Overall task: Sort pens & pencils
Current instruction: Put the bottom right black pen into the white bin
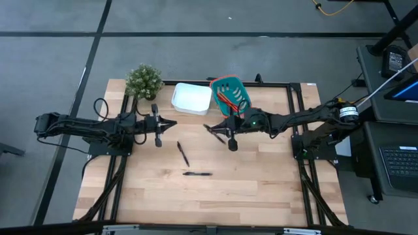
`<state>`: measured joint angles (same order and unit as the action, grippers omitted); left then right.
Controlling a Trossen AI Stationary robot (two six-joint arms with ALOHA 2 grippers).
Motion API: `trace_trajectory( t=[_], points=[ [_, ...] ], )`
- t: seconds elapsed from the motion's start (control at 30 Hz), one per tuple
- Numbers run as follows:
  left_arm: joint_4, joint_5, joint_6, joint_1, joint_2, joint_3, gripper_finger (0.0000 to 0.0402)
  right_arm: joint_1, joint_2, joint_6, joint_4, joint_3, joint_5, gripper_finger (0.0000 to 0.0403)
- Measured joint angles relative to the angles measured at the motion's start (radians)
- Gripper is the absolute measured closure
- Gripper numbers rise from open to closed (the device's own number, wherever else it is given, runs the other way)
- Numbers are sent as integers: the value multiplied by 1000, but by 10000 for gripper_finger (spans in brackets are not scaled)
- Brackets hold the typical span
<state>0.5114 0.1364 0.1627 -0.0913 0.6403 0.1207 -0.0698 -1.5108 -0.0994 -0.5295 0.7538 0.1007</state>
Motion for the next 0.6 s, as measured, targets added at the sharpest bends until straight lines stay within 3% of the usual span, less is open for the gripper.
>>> trace_trajectory(
  t=[0.27, 0.6],
  points=[
    [5, -31, -26, 0, 1, 0, 379, -7, -67, -36, -112, 4, 63, 376],
    [38, -49, -38, 0, 2, 0, 303, -43, -198, -40, -152, 125, 165, 376]
  ],
)
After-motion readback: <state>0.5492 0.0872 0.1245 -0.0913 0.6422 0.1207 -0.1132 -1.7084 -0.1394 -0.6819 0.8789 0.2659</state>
